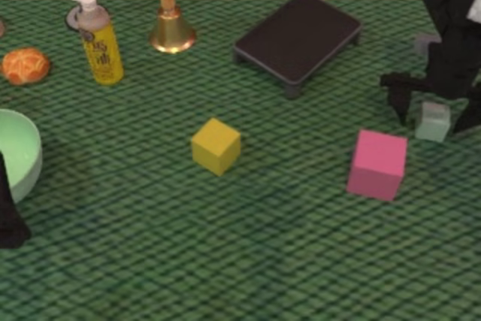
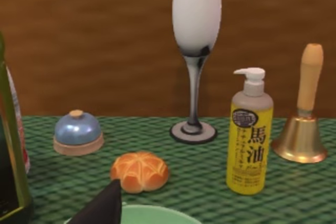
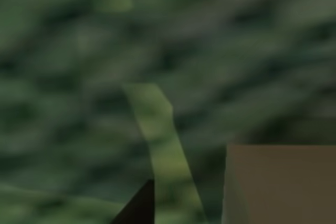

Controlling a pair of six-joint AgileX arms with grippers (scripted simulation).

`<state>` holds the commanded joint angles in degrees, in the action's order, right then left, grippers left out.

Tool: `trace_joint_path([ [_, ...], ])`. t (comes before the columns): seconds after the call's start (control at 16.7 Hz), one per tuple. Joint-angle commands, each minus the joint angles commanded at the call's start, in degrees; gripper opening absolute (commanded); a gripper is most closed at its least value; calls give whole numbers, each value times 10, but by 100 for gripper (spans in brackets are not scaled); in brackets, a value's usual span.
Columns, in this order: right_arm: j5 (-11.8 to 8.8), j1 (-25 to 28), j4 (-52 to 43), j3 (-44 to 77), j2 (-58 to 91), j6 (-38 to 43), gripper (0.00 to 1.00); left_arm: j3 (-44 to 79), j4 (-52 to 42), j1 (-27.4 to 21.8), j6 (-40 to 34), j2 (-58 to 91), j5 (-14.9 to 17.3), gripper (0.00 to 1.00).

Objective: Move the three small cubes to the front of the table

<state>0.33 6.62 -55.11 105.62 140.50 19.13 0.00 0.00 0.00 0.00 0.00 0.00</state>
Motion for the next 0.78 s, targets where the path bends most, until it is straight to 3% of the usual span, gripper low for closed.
trace_joint_path([
  [0.36, 0, 0, 0, 0, 0, 0, 2, 0, 0, 0, 0, 0, 0, 100],
  [0.78, 0, 0, 0, 0, 0, 0, 0, 0, 0, 0, 0, 0, 0, 100],
])
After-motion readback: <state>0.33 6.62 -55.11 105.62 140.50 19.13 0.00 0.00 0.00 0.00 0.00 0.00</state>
